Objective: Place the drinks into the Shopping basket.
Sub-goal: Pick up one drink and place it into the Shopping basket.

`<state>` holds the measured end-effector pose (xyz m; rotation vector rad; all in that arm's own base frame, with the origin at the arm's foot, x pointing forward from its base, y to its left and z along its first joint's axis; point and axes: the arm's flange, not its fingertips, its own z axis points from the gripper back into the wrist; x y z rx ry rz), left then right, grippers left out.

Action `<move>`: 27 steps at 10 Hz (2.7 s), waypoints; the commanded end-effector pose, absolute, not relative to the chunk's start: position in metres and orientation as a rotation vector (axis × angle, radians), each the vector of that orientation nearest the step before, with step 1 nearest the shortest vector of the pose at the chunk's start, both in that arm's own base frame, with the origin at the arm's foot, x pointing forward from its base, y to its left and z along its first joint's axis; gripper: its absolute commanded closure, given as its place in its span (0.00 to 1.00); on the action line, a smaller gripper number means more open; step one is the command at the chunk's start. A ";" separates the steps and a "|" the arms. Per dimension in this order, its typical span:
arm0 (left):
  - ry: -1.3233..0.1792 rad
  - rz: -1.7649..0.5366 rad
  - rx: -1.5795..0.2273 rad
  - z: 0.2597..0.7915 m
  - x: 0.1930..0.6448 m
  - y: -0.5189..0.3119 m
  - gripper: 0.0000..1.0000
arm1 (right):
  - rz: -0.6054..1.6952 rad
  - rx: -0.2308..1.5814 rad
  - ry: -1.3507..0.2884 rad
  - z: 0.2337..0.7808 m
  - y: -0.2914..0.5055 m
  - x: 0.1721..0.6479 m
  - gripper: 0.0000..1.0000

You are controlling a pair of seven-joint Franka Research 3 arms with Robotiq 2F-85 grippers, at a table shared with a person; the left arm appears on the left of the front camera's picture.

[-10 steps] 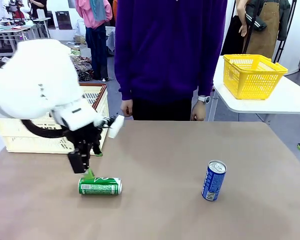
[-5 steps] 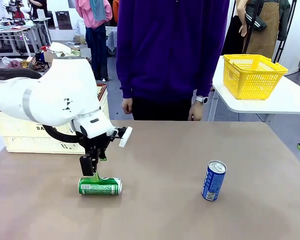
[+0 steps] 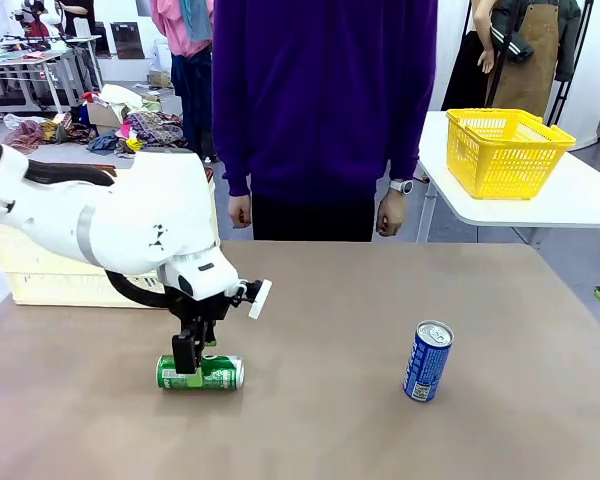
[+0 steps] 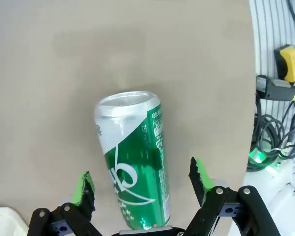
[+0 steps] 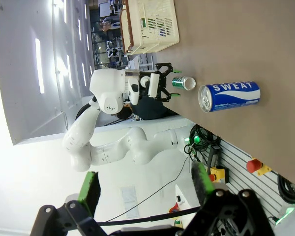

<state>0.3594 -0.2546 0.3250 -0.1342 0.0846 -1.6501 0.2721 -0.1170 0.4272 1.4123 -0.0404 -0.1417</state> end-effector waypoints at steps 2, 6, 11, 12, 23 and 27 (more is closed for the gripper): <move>0.196 -1.663 -0.090 0.306 0.357 -0.257 0.00 | -0.153 1.428 -0.037 0.431 -0.116 0.272 0.00; 0.188 -1.694 -0.113 0.296 0.351 -0.262 0.00 | -0.153 1.428 -0.037 0.431 -0.116 0.272 0.00; 0.197 -1.680 -0.124 0.295 0.349 -0.258 1.00 | -0.153 1.428 -0.037 0.431 -0.116 0.272 0.00; 0.185 -1.681 -0.117 0.294 0.348 -0.258 1.00 | -0.153 1.428 -0.037 0.431 -0.116 0.272 0.00; -0.271 -1.119 -0.333 0.549 0.354 -0.092 1.00 | -0.153 1.428 -0.037 0.431 -0.116 0.272 0.00; -0.234 -1.130 -0.354 0.554 0.349 -0.073 1.00 | -0.153 1.428 -0.037 0.431 -0.116 0.272 0.00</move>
